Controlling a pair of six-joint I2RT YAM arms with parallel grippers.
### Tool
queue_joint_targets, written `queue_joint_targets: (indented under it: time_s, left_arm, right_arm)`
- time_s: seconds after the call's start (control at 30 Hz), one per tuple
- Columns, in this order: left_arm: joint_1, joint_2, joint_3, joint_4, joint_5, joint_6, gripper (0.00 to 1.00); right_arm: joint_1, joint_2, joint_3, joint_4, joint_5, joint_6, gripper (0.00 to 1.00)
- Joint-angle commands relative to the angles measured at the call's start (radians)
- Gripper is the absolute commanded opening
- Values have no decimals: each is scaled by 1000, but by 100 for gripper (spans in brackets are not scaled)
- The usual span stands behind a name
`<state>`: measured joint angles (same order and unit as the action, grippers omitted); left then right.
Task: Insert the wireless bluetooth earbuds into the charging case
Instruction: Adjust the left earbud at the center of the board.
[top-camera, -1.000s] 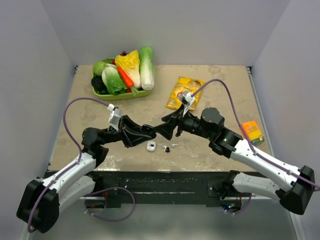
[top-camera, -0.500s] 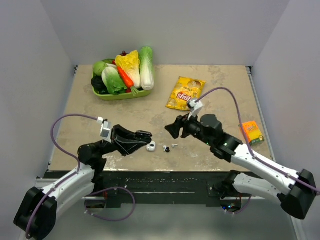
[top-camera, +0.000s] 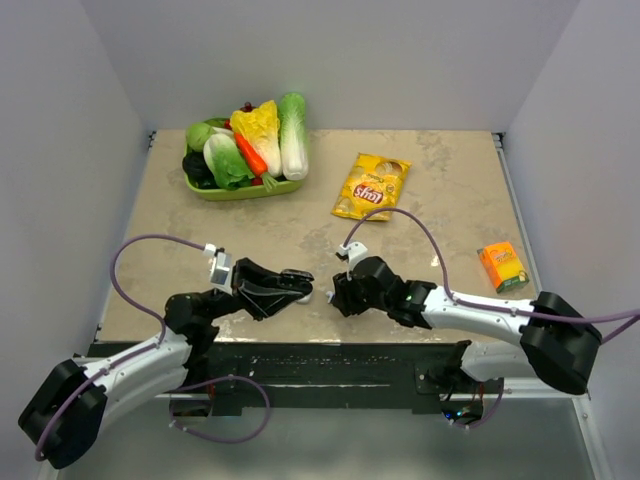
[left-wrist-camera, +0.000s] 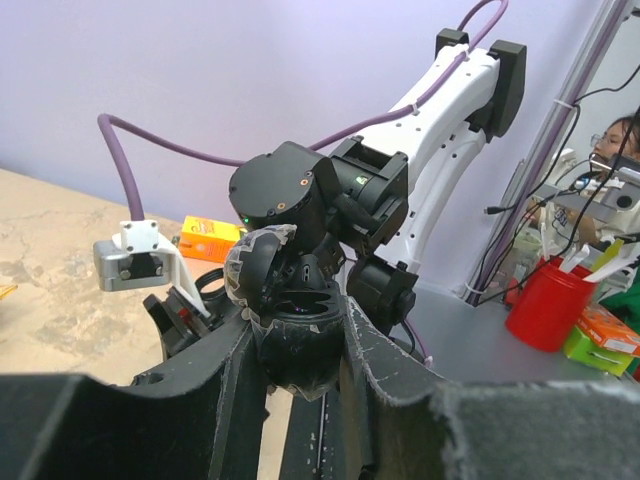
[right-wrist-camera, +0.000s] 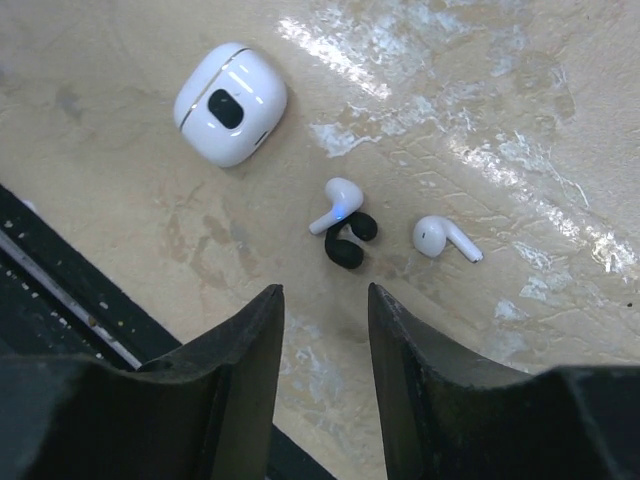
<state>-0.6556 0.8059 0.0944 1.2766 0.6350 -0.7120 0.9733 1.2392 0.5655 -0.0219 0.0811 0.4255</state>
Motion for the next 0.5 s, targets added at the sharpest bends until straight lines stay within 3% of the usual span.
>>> queue_joint_targets:
  time_s: [0.0, 0.1, 0.47]
  left_arm:
    - [-6, -7, -21, 207, -40, 48, 0]
    - [-6, -14, -25, 202, -44, 48, 0]
    - [-9, -5, -30, 216, -44, 42, 0]
  right_arm:
    - [1, 49, 33, 66, 72, 10, 40]
    - [1, 63, 19, 118, 71, 16, 34]
    - [-1, 180, 51, 197, 23, 21, 32]
